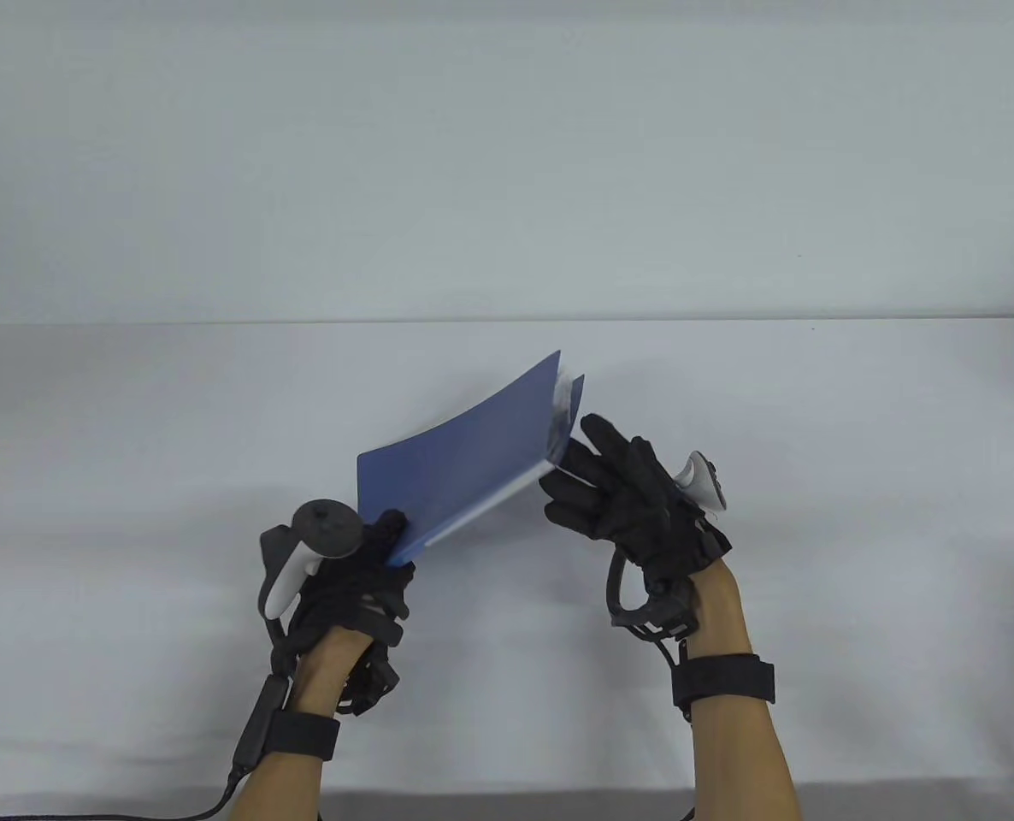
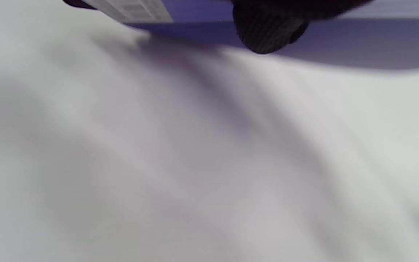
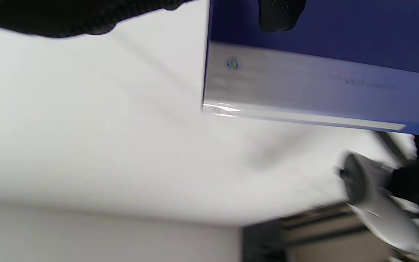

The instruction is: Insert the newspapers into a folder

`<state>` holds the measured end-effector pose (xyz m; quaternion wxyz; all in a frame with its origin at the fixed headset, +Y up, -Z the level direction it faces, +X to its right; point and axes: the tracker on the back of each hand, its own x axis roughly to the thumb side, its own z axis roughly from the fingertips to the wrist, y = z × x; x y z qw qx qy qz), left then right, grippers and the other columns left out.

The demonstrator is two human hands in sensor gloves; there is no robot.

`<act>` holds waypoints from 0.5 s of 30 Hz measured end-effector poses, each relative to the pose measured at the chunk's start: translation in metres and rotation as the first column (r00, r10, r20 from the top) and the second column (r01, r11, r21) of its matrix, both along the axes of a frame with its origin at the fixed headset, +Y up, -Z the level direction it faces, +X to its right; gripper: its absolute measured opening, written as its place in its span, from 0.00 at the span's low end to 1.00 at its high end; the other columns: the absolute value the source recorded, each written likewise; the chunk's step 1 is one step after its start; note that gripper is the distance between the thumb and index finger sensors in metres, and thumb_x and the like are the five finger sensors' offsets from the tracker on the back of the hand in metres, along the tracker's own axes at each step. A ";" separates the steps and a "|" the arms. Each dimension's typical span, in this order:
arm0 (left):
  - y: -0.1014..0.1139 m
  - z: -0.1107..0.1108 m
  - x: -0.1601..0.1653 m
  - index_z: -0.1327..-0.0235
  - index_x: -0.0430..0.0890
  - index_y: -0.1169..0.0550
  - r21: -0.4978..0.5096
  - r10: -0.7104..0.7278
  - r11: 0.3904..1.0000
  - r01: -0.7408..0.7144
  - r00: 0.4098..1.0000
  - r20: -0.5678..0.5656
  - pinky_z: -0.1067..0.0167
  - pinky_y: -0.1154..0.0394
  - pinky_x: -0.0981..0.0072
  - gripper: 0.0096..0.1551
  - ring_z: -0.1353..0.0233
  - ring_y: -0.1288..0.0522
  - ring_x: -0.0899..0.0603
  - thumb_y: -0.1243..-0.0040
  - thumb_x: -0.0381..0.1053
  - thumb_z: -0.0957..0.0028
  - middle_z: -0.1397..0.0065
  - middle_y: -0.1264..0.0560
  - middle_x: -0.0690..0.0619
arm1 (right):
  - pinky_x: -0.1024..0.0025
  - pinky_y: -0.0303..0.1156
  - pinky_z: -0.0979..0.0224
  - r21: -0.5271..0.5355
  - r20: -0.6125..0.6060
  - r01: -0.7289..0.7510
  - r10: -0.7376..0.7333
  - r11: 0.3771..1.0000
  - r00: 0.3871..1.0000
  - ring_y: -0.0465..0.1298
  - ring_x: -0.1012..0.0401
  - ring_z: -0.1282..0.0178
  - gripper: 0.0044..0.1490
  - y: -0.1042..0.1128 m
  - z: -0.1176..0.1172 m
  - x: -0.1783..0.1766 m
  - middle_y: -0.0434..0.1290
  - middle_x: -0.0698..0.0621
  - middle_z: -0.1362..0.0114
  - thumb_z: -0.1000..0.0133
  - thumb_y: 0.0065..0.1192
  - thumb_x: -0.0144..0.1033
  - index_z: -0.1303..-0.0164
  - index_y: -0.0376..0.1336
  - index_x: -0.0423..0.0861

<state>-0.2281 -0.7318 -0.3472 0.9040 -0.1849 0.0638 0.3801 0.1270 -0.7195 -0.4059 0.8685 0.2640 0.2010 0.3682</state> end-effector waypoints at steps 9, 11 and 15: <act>0.010 0.007 -0.024 0.14 0.68 0.55 0.332 0.689 0.684 -0.650 0.725 0.001 0.26 0.26 0.48 0.44 0.25 0.23 0.40 0.46 0.51 0.34 0.19 0.30 0.52 | 0.25 0.36 0.32 -0.088 0.048 -0.797 0.802 0.597 0.596 0.30 0.28 0.25 0.63 -0.047 0.000 -0.010 0.24 0.31 0.24 0.35 0.46 0.61 0.25 0.18 0.34; -0.003 0.003 -0.023 0.18 0.68 0.64 0.169 0.812 0.577 -0.799 0.584 -0.015 0.28 0.25 0.48 0.48 0.28 0.22 0.39 0.48 0.51 0.34 0.20 0.30 0.52 | 0.28 0.43 0.30 -0.131 -0.040 -0.758 0.760 0.639 0.648 0.46 0.29 0.26 0.59 -0.053 0.001 -0.016 0.35 0.28 0.25 0.36 0.47 0.60 0.23 0.28 0.29; -0.022 0.000 -0.029 0.20 0.67 0.67 0.110 0.734 0.679 -0.726 0.671 -0.100 0.33 0.23 0.49 0.48 0.33 0.19 0.39 0.50 0.51 0.33 0.20 0.30 0.50 | 0.42 0.64 0.35 -0.143 -0.121 -0.712 0.702 0.687 0.702 0.74 0.45 0.46 0.29 -0.054 0.001 -0.022 0.63 0.34 0.38 0.33 0.49 0.40 0.33 0.53 0.31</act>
